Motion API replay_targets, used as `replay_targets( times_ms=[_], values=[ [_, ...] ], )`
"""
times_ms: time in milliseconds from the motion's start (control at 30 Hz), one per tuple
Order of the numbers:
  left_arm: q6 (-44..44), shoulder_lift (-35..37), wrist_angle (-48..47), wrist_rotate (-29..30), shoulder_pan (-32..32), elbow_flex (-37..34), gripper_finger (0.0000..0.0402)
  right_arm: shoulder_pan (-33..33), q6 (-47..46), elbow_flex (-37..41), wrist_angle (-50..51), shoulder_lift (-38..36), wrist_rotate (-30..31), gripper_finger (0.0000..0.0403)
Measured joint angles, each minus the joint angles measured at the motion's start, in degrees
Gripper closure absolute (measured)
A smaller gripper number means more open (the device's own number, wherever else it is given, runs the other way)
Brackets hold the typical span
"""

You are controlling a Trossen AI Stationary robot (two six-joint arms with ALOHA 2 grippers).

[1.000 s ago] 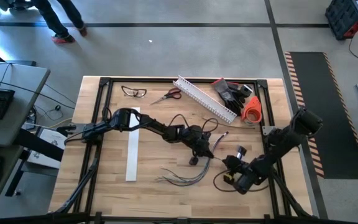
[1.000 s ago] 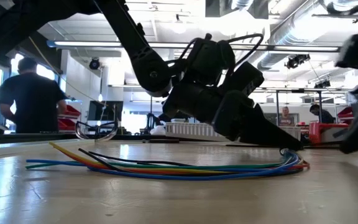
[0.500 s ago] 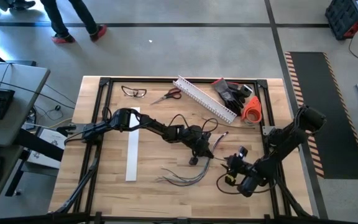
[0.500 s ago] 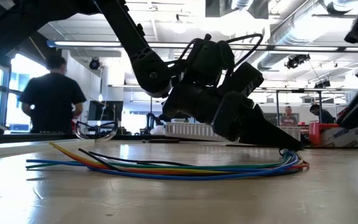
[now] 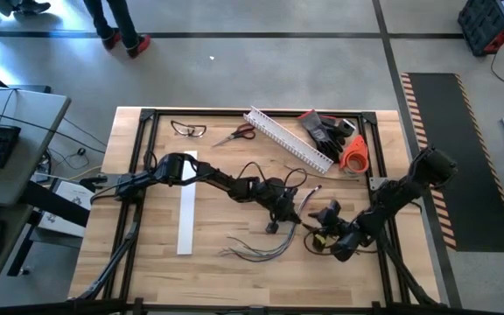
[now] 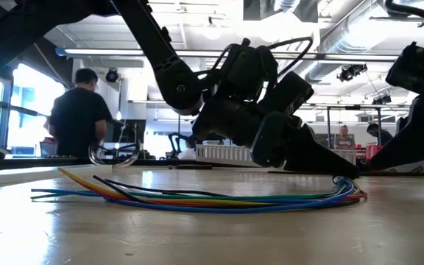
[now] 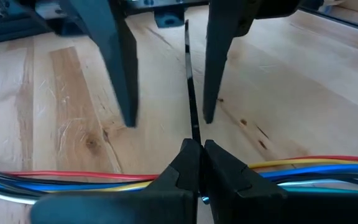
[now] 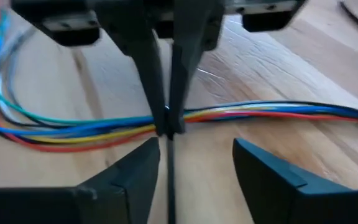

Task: Ziptie cables
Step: Wrap the bottom black zip tie on the cable wires

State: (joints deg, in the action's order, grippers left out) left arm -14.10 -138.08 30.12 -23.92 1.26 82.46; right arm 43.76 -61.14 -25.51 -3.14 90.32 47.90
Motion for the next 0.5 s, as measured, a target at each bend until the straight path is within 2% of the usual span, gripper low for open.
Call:
replay_targets(
  times_ms=[133,333,500],
  values=[
    [-0.02,0.0,0.05,0.04,0.0,0.0,0.0401,-1.07,5.55,2.41,-7.51,0.02,-1.7,0.0251],
    [0.0,0.0,0.08,0.07,-0.02,0.0,0.0401,-2.28,11.93,2.62,-8.81,0.08,-3.48,0.0284],
    [0.06,-0.02,0.14,0.04,-0.02,0.0,0.0401,-2.64,12.8,2.62,-10.13,1.68,-4.39,0.0297]
  ],
)
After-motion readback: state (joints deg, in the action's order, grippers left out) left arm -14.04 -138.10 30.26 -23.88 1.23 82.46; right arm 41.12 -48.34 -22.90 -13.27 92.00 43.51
